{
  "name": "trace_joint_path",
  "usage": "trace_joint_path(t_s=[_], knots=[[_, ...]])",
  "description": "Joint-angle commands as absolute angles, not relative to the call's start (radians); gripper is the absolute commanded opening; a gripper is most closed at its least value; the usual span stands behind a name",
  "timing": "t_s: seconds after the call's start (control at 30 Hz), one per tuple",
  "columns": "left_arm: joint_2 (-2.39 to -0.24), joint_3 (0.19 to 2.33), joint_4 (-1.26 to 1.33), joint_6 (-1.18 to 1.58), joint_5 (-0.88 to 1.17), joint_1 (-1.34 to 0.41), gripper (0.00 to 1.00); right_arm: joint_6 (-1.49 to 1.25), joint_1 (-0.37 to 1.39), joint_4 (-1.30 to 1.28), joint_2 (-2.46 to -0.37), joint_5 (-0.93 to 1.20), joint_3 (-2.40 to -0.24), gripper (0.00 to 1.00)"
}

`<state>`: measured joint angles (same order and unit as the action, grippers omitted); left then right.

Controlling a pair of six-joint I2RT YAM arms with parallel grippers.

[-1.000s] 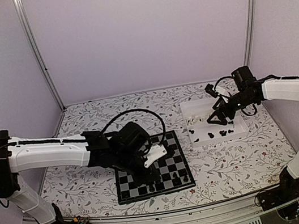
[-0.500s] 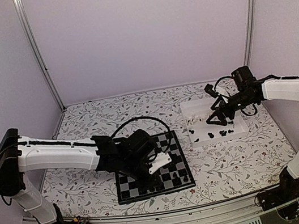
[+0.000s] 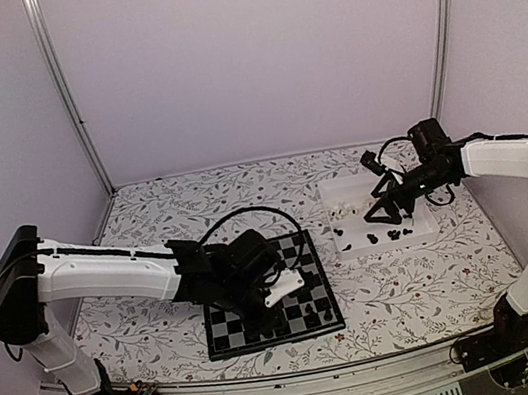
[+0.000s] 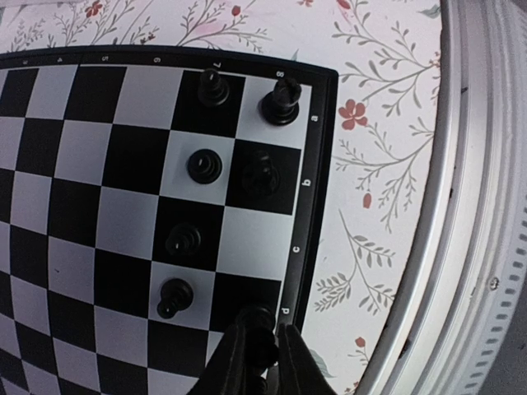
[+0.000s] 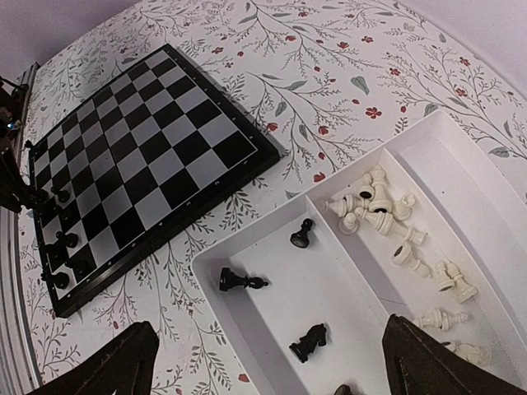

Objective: Set up the chess pieces on the board
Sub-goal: Place the chess piece on the chessboard.

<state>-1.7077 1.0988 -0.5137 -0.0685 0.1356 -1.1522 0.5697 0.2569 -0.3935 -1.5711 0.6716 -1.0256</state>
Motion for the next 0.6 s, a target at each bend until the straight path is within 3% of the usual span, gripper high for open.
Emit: trace_joint_path(t_s=[0.0, 0.57], knots=[[-1.725, 1.124, -0.501, -0.061, 0.126, -1.173, 0.18, 0.586, 0.258, -0.411, -1.582, 0.705, -1.057, 0.99], [-1.603, 1.209, -0.5, -0.058, -0.022, -1.188, 0.4, 0.609, 0.259, -0.494, -1.525, 0.672, -1.098, 0.97]])
